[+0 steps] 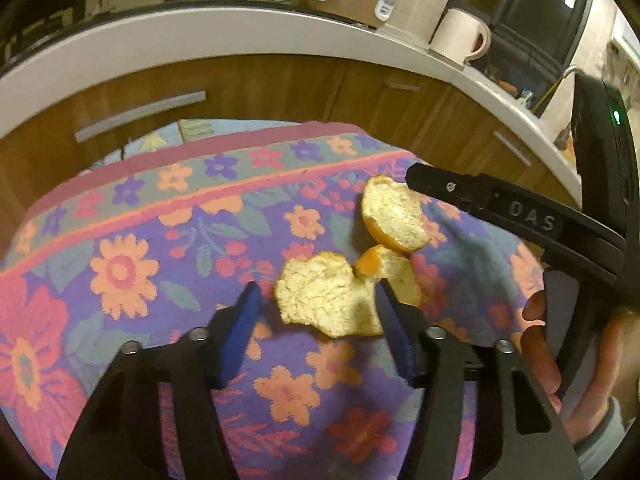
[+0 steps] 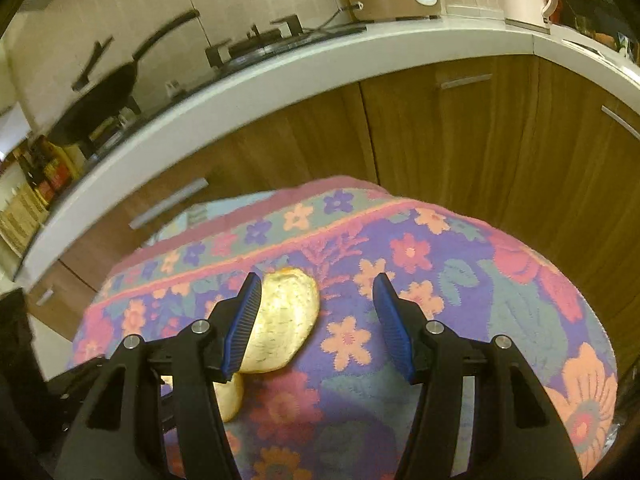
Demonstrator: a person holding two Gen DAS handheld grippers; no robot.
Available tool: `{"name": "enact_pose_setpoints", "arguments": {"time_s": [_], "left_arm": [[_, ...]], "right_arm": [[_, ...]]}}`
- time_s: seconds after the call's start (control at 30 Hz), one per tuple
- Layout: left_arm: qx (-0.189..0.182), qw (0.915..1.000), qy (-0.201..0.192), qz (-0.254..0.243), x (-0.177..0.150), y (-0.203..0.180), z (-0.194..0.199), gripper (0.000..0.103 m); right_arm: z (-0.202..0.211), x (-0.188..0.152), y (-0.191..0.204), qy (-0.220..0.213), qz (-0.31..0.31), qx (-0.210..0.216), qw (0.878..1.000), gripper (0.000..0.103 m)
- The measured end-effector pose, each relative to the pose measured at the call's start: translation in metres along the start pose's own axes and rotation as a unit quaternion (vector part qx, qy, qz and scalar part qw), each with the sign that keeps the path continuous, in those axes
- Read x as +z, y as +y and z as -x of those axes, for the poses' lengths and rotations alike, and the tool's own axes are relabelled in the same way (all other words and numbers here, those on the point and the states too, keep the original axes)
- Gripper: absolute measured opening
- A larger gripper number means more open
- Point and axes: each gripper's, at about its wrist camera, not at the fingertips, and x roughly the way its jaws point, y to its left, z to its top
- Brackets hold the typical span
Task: Collect trash
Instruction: 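Grasp an orange peel with the left tool while the right tool grasps another peel, then carry both orange peels in the tools over the bin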
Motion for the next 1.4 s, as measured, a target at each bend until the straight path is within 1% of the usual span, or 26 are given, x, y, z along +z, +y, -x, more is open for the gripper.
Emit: {"name": "enact_pose_setpoints", "arguments": {"time_s": [0.03,0.07,0.1,0.13,0.23,0.3,0.37,0.4,0.43,0.47,0.5,0.53,0.63,0.7,0.83,0.93,1.03,1.17,1.4], "left_arm": [[0.000,1.0000,0.001,-0.003,0.000,-0.001,-0.001,0.042],[0.004,1.0000,0.002,-0.008,-0.001,-0.003,-0.002,0.032],[0.009,0.9999,0.000,-0.010,-0.001,-0.003,-0.002,0.019],[0.003,0.9999,0.004,-0.012,-0.002,-0.004,-0.003,0.011],[-0.003,1.0000,-0.009,-0.001,-0.003,0.000,0.002,0.004],[-0.010,0.9996,-0.017,0.020,-0.003,0.010,0.007,0.003],[-0.007,0.9990,-0.024,0.036,-0.002,0.019,0.011,0.002],[-0.006,0.9983,-0.031,0.049,-0.002,0.026,0.014,0.002],[-0.008,0.9978,-0.034,0.055,-0.002,0.029,0.016,0.002],[-0.010,0.9971,-0.039,0.064,-0.002,0.034,0.019,0.002],[-0.009,0.9968,-0.042,0.067,-0.002,0.036,0.020,0.002],[-0.006,0.9965,-0.045,0.070,-0.002,0.038,0.021,0.002],[-0.008,0.9959,-0.050,0.075,-0.002,0.041,0.024,0.002],[-0.010,0.9956,-0.055,0.075,-0.003,0.041,0.026,0.002],[-0.029,0.9940,-0.071,0.078,-0.005,0.044,0.035,0.002],[-0.041,0.9931,-0.079,0.077,-0.004,0.043,0.039,0.002],[-0.052,0.9929,-0.084,0.066,-0.005,0.035,0.044,0.002],[-0.066,0.9928,-0.089,0.046,-0.006,0.016,0.053,0.002],[-0.084,0.9913,-0.101,-0.004,-0.021,-0.040,0.076,0.002]], "right_arm": [[0.000,0.000,0.003,-0.003,0.008,-0.003,1.000,0.054],[0.001,-0.001,0.005,-0.006,0.015,-0.008,1.000,0.054],[0.001,-0.002,0.008,-0.007,0.022,-0.011,1.000,0.054],[0.000,-0.003,0.009,-0.005,0.025,-0.012,1.000,0.054],[-0.005,-0.004,0.014,0.010,0.038,-0.019,0.999,0.054],[-0.012,-0.004,0.017,0.026,0.044,-0.022,0.998,0.054],[-0.021,-0.006,0.023,0.048,0.056,-0.025,0.997,0.054],[-0.024,-0.007,0.025,0.056,0.063,-0.027,0.996,0.051],[-0.026,-0.008,0.029,0.062,0.074,-0.032,0.995,0.041],[-0.027,-0.009,0.032,0.061,0.082,-0.036,0.994,0.028],[-0.027,-0.011,0.035,0.063,0.089,-0.034,0.993,0.025],[-0.026,-0.013,0.038,0.061,0.098,-0.034,0.993,0.018],[-0.020,-0.016,0.045,0.047,0.115,-0.035,0.992,0.004],[-0.013,-0.018,0.047,0.031,0.118,-0.035,0.992,0.003],[0.001,-0.019,0.044,0.008,0.110,-0.029,0.993,0.003],[0.012,-0.022,0.037,-0.002,0.091,-0.013,0.996,0.003],[0.028,-0.028,0.031,-0.008,0.082,-0.011,0.997,0.003],[0.063,-0.038,0.021,-0.028,0.074,-0.017,0.997,0.003],[0.140,-0.060,-0.015,-0.070,0.054,-0.035,0.995,0.003]]}}
